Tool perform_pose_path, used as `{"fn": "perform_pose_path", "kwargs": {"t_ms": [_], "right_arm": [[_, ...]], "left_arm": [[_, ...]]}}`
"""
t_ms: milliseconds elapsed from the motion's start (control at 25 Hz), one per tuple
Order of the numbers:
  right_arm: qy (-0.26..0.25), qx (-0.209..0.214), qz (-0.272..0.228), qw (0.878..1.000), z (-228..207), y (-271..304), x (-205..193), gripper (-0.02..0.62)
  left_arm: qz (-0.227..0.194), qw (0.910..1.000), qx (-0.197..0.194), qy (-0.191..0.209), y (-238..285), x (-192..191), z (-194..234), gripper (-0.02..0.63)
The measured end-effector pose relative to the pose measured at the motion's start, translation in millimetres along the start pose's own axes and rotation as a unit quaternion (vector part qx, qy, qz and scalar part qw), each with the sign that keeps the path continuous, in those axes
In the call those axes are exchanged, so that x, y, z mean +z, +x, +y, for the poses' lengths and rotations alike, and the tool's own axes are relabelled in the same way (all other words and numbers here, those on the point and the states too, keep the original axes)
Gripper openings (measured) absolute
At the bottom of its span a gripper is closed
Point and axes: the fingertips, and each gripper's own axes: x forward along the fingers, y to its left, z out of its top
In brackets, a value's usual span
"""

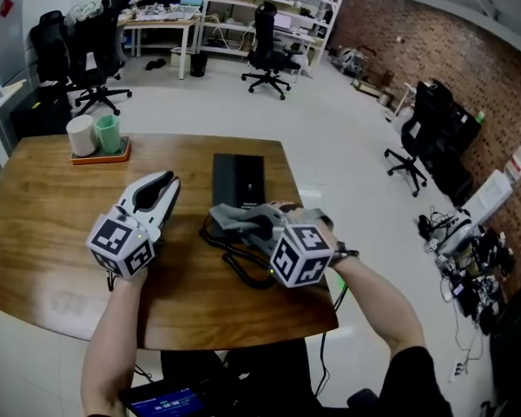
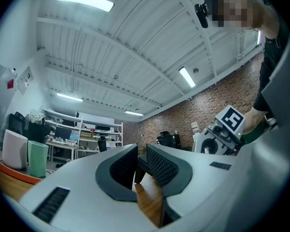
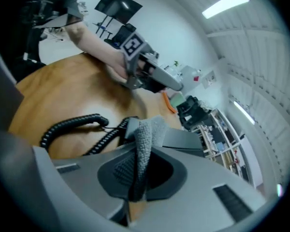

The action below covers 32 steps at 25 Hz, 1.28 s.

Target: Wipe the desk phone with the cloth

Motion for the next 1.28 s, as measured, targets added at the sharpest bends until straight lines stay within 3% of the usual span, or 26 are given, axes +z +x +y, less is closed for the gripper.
{"fn": "perform_pose_path", "kwargs": {"t_ms": [80, 160, 200, 280, 400, 520, 640, 840, 1000, 1160, 1240, 1280], "right_arm": [[-0.030, 0.052, 0.001, 0.998, 24.9, -9.8, 3.6, 0.026], [-0.028, 0.061, -0.007, 0.998, 20.9, -14.7, 4.7, 0.026], [-0.009, 0.037, -0.018, 0.999, 2.8, -15.0, 5.7, 0.026], [0.051, -0.055, -0.035, 0.997, -55.4, -13.3, 2.2, 0.026], [0.139, -0.190, -0.022, 0.972, -138.2, -3.7, -23.0, 0.026], [0.174, -0.217, 0.007, 0.961, -169.7, 18.3, -41.8, 0.026], [0.163, -0.196, 0.030, 0.966, -162.9, 34.9, -51.0, 0.025], [0.103, -0.144, 0.009, 0.984, -112.3, 22.2, -29.7, 0.026], [0.054, -0.070, -0.015, 0.996, -42.3, 9.7, -7.3, 0.026], [0.001, 0.035, -0.020, 0.999, 24.2, -6.7, 6.5, 0.026], [-0.004, 0.062, -0.018, 0.998, 29.8, -12.9, 3.1, 0.026], [0.010, 0.051, -0.021, 0.998, 18.3, -14.4, 0.0, 0.026]], "left_arm": [[0.000, 1.0000, 0.000, 0.000, 0.3, -0.6, -0.1, 0.041], [0.000, 1.0000, -0.001, 0.000, -0.1, -1.8, 1.0, 0.041], [0.000, 1.0000, -0.001, 0.000, -0.4, -2.4, 2.0, 0.041], [-0.001, 1.0000, -0.001, 0.000, -1.0, -3.4, 3.7, 0.041], [-0.001, 1.0000, 0.000, -0.002, -1.7, -4.0, 4.6, 0.041], [-0.002, 1.0000, -0.002, -0.004, -2.2, -3.5, 3.0, 0.041], [-0.001, 1.0000, -0.002, -0.004, -1.5, -2.3, 0.7, 0.041], [-0.001, 1.0000, -0.007, 0.002, 0.9, 2.0, -4.1, 0.041], [0.000, 1.0000, -0.008, 0.002, 0.6, -0.7, -2.8, 0.041], [0.000, 1.0000, -0.009, 0.002, 0.6, -2.0, -2.8, 0.041], [0.001, 1.0000, -0.010, 0.001, 1.1, -2.2, -2.3, 0.041], [0.001, 1.0000, -0.010, 0.001, 1.3, -2.3, -2.1, 0.041]]}}
